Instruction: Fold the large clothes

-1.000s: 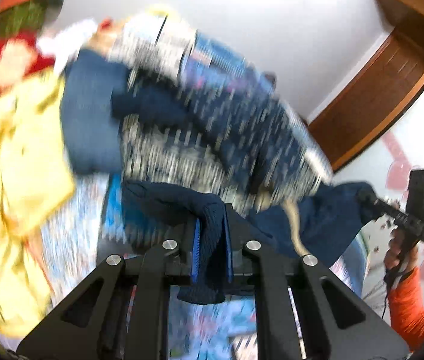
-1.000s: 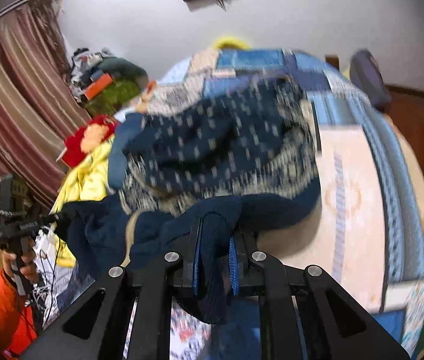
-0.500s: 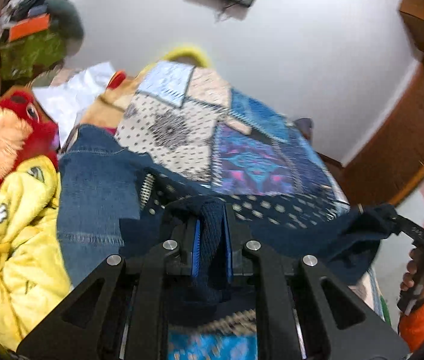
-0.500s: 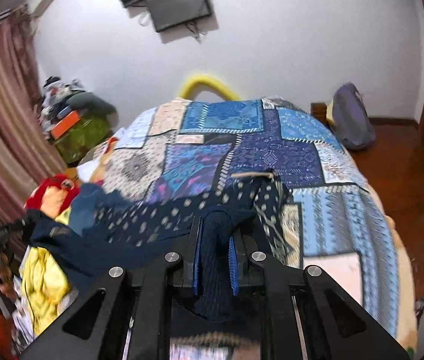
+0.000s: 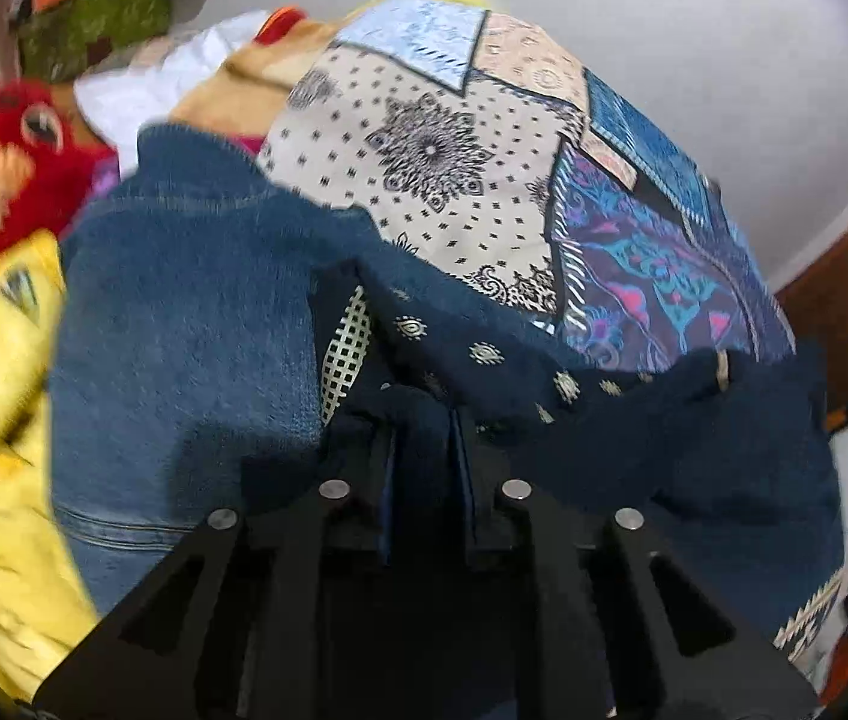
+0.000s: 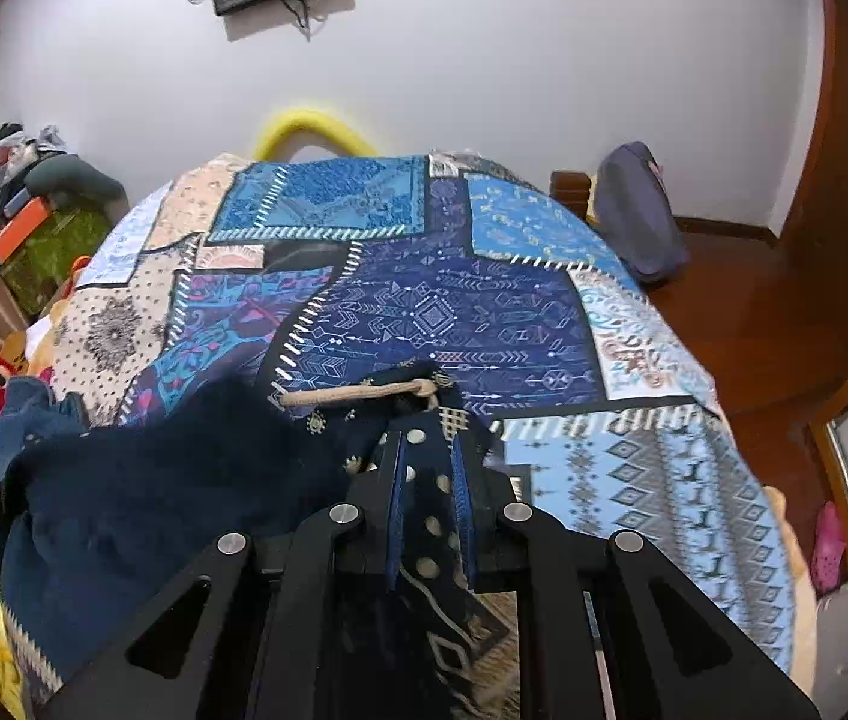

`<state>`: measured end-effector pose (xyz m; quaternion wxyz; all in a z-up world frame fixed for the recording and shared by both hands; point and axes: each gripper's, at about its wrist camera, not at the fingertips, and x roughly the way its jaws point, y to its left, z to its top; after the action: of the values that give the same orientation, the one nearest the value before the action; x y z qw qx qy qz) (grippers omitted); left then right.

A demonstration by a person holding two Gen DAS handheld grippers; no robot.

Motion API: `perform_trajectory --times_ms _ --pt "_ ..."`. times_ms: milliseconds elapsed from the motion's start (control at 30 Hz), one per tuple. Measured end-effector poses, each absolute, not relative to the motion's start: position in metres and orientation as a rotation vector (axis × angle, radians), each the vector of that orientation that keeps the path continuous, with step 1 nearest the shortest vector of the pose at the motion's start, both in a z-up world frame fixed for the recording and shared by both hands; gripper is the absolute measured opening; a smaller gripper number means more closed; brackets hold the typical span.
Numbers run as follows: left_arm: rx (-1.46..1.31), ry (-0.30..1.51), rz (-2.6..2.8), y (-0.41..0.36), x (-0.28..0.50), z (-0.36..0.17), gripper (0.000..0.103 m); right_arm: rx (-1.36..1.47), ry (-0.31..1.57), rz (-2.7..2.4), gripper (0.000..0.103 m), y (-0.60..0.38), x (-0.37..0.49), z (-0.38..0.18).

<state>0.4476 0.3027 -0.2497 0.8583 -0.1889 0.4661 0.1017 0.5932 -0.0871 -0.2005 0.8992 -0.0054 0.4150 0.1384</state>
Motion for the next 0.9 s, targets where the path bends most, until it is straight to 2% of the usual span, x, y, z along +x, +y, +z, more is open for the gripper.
perform_trajectory --times_ms 67,133,200,300,433,533,733,767,867,900 --pt "-0.332 0.971 0.216 0.294 0.443 -0.234 0.020 -0.014 0.845 0.329 0.012 -0.091 0.580 -0.190" --pt "-0.276 0.937 0.194 0.282 0.433 -0.208 0.028 -0.036 0.832 0.395 0.012 -0.090 0.563 -0.178" --pt "-0.277 0.908 0.159 0.277 0.426 -0.188 0.046 -0.074 0.813 0.454 0.012 -0.080 0.544 -0.167" --pt "-0.263 0.831 0.152 0.267 0.411 -0.156 0.060 -0.104 0.786 0.541 0.012 -0.057 0.517 -0.153" --pt "-0.252 0.780 0.101 0.248 0.400 -0.133 0.073 -0.105 0.785 0.655 0.012 -0.023 0.490 -0.146" --pt "-0.219 0.817 0.045 0.230 0.399 -0.144 0.078 -0.098 0.828 0.715 0.012 0.004 0.477 -0.156" --pt "-0.115 1.029 -0.017 0.193 0.412 -0.232 0.078 -0.202 0.985 0.716 0.013 0.042 0.470 -0.216" --pt "-0.096 1.043 -0.011 0.190 0.412 -0.242 0.079 -0.226 0.988 0.706 0.012 0.042 0.470 -0.226" --pt "-0.076 1.029 -0.003 0.198 0.407 -0.271 0.090 -0.311 0.940 0.674 0.012 0.030 0.467 -0.239" --pt "-0.103 1.019 -0.012 0.204 0.404 -0.273 0.090 -0.336 0.928 0.661 0.012 0.025 0.465 -0.240"
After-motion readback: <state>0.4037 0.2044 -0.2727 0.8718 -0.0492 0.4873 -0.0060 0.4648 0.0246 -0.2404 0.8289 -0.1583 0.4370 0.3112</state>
